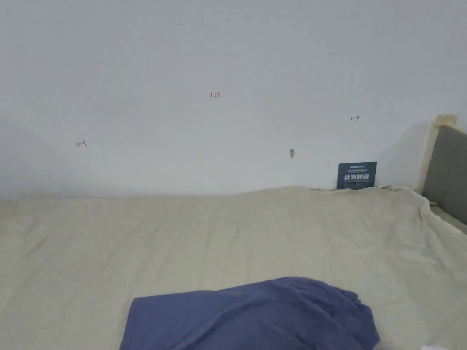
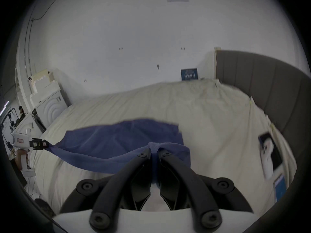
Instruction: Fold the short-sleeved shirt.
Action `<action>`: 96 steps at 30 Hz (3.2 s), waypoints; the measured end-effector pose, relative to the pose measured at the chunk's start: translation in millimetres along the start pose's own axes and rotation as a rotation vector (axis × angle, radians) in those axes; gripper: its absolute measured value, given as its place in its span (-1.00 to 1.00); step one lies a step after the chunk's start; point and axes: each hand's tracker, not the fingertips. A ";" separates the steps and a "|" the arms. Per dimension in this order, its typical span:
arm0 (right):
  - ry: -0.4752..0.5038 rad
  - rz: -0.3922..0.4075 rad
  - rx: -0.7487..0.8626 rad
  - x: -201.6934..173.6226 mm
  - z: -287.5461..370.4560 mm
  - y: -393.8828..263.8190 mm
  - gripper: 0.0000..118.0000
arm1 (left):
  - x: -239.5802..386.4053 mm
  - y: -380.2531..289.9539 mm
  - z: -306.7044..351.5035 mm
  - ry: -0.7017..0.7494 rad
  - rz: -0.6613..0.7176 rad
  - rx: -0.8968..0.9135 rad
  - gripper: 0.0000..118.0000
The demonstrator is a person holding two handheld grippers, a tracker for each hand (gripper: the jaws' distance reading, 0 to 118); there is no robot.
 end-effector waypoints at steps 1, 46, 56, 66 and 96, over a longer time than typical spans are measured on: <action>0.006 -0.005 -0.004 -1.0 8.1 -14.2 -0.93 | -3.3 -14.1 4.7 0.005 0.006 -0.013 -0.99; -0.106 -0.039 -0.151 -30.0 139.6 -134.7 0.47 | -28.5 -147.7 112.2 0.054 0.064 -0.055 0.73; -0.087 0.073 0.214 -70.7 189.5 -44.6 0.42 | 28.0 -90.2 197.8 0.055 -0.057 0.407 0.72; -0.147 0.171 0.381 -99.7 210.4 -34.5 -1.00 | 49.6 -93.9 215.1 0.013 -0.109 0.514 -1.00; -0.169 0.135 0.289 -105.1 213.9 -33.8 -1.00 | -37.6 -155.8 98.2 0.037 0.055 -0.217 -0.14</action>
